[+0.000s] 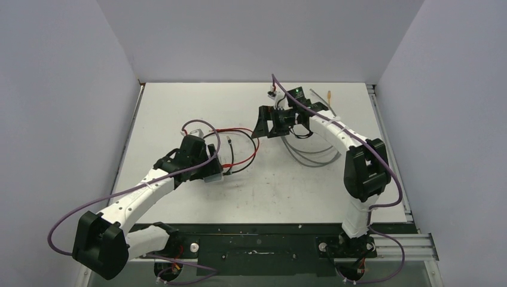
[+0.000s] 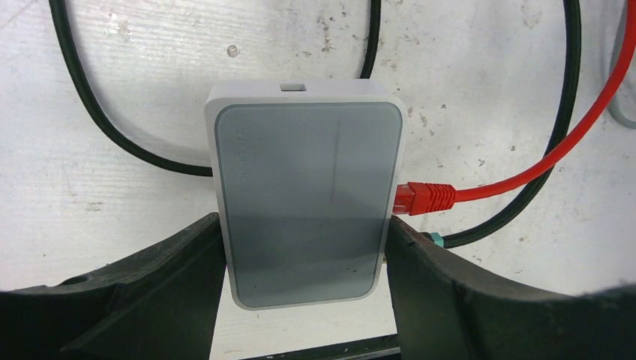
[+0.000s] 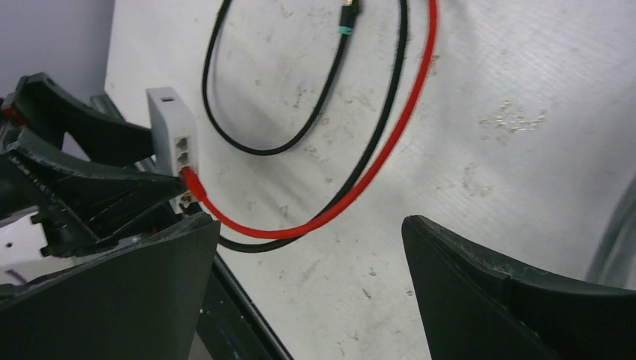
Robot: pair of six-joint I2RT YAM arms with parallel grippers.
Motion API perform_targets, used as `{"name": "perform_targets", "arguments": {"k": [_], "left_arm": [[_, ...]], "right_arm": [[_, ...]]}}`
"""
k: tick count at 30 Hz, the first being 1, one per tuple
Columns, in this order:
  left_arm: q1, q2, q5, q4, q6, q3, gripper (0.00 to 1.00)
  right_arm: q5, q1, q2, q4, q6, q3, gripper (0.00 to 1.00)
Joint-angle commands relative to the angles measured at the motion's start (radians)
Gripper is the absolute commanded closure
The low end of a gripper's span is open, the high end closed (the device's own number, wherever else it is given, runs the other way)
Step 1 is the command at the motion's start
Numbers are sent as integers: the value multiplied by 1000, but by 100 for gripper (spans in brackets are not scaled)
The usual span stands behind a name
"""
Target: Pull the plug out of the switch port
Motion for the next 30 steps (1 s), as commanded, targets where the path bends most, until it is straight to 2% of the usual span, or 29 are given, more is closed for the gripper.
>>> {"name": "perform_targets", "arguments": {"k": [1, 3, 13, 22, 30], "left_arm": [[13, -40, 58, 113, 26, 3, 100], [15, -52, 73, 126, 26, -4, 100], [30, -75, 111, 140, 18, -15, 100], [37, -73, 129, 142, 13, -16, 100], [46, -69, 142, 143, 16, -12, 100]], "right_arm": [[-117, 46, -82, 92, 62, -29, 2], [-122, 68, -81, 94, 70, -25, 0], [-126, 187, -28, 63, 77, 41, 18], [-133, 276, 43, 54, 100, 82, 26], [-184, 297, 105, 46, 98, 94, 36]]}}
